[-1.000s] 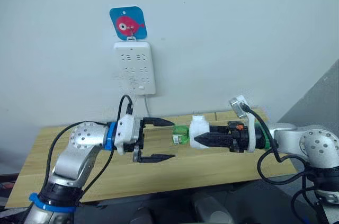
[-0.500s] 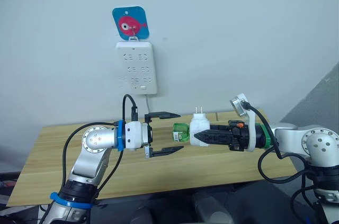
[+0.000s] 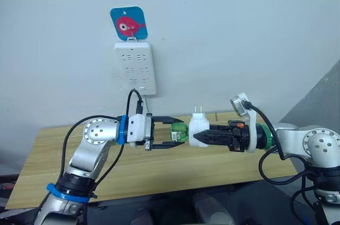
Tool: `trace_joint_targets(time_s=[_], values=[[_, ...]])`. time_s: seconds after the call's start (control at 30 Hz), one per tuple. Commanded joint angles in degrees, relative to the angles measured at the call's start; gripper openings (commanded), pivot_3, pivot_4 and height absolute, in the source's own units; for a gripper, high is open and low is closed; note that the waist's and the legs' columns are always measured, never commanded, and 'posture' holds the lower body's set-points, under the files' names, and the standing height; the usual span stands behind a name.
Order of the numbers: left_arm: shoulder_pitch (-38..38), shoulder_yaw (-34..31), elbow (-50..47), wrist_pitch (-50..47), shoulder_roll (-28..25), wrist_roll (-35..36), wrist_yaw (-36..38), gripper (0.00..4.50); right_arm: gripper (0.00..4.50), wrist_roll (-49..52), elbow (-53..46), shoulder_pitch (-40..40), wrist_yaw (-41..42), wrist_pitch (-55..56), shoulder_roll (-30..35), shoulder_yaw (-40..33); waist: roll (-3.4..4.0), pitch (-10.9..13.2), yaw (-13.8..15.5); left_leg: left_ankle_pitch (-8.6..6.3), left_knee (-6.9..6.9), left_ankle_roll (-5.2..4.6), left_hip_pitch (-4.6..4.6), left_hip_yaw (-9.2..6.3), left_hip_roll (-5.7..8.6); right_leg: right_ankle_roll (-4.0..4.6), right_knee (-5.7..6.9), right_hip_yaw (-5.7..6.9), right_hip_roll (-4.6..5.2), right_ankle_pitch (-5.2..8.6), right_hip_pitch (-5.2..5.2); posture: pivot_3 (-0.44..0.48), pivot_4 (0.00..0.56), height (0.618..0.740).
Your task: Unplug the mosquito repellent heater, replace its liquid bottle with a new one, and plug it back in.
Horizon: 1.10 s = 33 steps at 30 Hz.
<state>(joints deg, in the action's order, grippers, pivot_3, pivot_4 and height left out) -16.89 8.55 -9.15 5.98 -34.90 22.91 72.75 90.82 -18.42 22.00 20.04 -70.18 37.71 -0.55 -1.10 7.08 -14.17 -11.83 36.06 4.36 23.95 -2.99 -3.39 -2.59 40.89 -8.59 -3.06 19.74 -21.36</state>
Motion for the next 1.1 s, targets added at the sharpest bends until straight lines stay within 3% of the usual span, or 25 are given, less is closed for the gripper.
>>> trace_joint_targets(time_s=[0.03, 0.07, 0.13, 0.2, 0.33, 0.43, 0.53, 0.77, 1.1], values=[[-0.81, -0.33, -3.94, -2.67, -1.25, 2.82, 1.51, 2.25, 2.98, 0.3, -1.19, 1.16, 0.32, 0.63, 0.49, -0.74, 0.0, 0.0, 0.02, 0.0, 0.0, 0.0, 0.0, 0.0, 0.0, 0.0, 0.0, 0.0, 0.0, 0.0, 0.0, -0.211, 0.063, 0.74], [-0.8, -0.36, -4.1, -2.95, -1.32, 2.9, 1.49, 2.25, 2.98, 0.32, -1.2, 1.16, 0.33, 0.66, 0.52, -0.71, 0.0, 0.0, 0.02, 0.0, 0.01, 0.0, 0.01, 0.0, 0.0, 0.0, 0.0, 0.0, 0.0, 0.0, 0.0, -0.211, 0.063, 0.74], [-8.8, 0.62, -5.59, -42.06, -10.47, 22.65, -0.09, 2.25, 2.98, -3.89, -4.32, 2.53, 4.71, 0.93, 1.94, 0.25, -0.15, 0.12, 0.02, 0.0, 0.02, 0.0, -0.01, 0.0, 0.01, 0.0, 0.02, -0.01, 0.0, 0.0, 0.01, -0.192, 0.066, 0.74], [-14.51, 0.94, -4.23, -63.34, -14.52, 33.96, -0.82, 2.25, 2.98, -5.96, -6.14, 3.37, 7.62, 1.14, 2.78, 0.74, -0.16, 0.17, -0.04, 0.01, 0.08, 0.0, 0.18, -0.26, -0.01, 0.0, 0.21, 0.21, -0.08, 0.0, -0.18, -0.191, 0.066, 0.74], [-19.37, 0.73, -0.91, -71.67, -13.21, 36.84, -2.89, 2.25, 2.98, -6.39, -7.45, 3.07, 10.64, 1.64, 3.7, 1.03, 0.09, 0.02, 0.04, -0.01, -0.02, -0.02, -0.03, -0.3, 0.08, -0.04, -0.01, 0.29, -0.02, 0.04, 0.12, -0.193, 0.068, 0.74], [-19.34, 0.12, -1.31, -71.32, -12.17, 35.62, -2.87, 2.25, 2.98, -6.46, -7.73, 2.74, 11.26, 1.86, 3.74, 1.28, 0.07, 0.04, 0.16, 0.0, -0.06, -0.02, 0.13, -0.32, 0.03, -0.02, 0.0, 0.31, -0.06, 0.04, -0.07, -0.193, 0.068, 0.74], [-17.22, -0.24, -3.16, -64.31, -10.88, 31.13, -2.3, 2.25, 2.98, -6.24, -7.59, 2.41, 10.94, 2.08, 3.55, 1.25, 0.07, 0.03, 0.22, 0.0, -0.06, -0.01, 0.11, -0.31, 0.02, -0.01, 0.01, 0.29, -0.06, 0.03, -0.05, -0.196, 0.069, 0.74], [-10.03, -0.22, -7.61, -42.16, -8.95, 18.01, 0.42, 4.46, 2.98, -4.71, -6.06, 1.87, 9.22, 2.03, 3.1, 0.76, 0.07, 0.03, 0.74, 0.0, -0.02, 0.0, 0.07, -0.22, 0.03, 0.0, 0.01, 0.18, -0.04, 0.03, -0.01, -0.191, 0.069, 0.74], [4.22, -5.2, -8.05, -10.68, -3.34, 4.18, -1.34, 4.5, 2.98, -2.94, -3.61, 1.24, 7.1, 2.06, 3.02, -0.4, 0.07, 0.03, 1.61, 0.0, -0.01, -0.01, 0.03, -0.06, 0.03, 0.0, -0.01, 0.01, -0.01, 0.03, -0.01, -0.189, 0.064, 0.74]])
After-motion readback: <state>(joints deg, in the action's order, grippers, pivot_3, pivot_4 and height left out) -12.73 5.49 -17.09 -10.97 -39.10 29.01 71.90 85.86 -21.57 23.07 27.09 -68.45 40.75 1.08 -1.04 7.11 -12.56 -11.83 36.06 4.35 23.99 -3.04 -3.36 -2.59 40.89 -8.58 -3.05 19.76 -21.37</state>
